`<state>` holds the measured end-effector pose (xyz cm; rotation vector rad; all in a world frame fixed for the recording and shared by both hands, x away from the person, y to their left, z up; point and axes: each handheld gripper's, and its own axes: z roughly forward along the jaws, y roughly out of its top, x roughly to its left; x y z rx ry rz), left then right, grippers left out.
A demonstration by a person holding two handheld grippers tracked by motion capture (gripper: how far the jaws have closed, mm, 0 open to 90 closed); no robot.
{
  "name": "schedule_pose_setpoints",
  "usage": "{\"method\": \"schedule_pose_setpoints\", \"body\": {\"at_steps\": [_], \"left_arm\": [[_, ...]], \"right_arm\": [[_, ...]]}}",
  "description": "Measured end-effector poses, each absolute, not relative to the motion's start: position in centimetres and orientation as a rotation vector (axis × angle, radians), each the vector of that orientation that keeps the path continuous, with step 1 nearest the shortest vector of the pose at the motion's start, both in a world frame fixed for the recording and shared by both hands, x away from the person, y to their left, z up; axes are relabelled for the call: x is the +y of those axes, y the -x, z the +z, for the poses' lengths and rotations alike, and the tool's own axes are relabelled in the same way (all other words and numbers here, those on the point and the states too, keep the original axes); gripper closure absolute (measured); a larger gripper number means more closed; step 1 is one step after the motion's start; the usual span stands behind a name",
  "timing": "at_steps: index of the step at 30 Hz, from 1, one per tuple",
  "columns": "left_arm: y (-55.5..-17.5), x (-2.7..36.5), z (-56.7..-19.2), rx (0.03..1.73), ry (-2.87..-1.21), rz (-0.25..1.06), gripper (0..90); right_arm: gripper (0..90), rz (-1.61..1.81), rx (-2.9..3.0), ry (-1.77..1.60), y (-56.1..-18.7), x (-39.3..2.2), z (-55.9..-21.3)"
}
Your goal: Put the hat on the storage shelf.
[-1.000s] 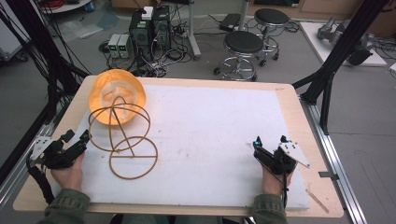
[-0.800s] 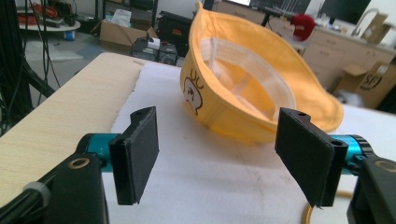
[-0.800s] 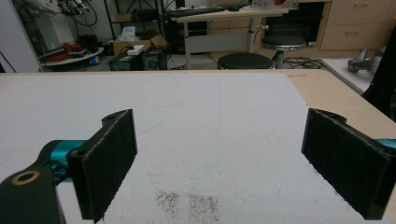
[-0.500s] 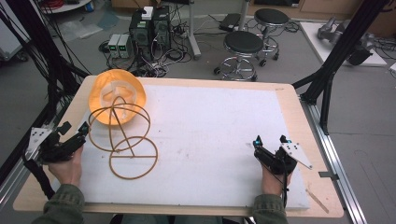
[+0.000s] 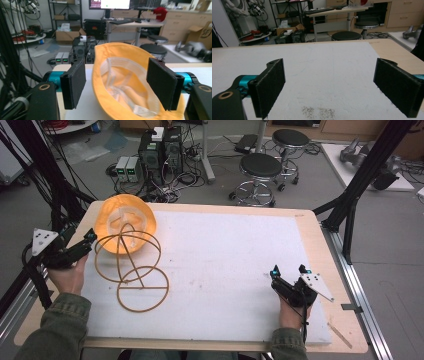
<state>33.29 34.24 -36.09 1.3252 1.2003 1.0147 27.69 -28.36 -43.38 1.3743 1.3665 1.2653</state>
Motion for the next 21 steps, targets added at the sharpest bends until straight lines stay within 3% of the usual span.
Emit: {"method": "schedule_pose_setpoints", "body": {"at_steps": [14, 21], "left_arm": [[-38.0, 35.5, -35.0, 1.249, -1.392, 0.866, 33.0], [-40.6, 36.0, -35.9, 1.317, -1.422, 0.875, 32.3]], "right_arm": [[9.3, 1.228, 1.389, -1.359, -27.5, -27.9, -43.4], [9.3, 1.226, 1.412, -1.342, -27.6, -27.5, -43.4]]}}
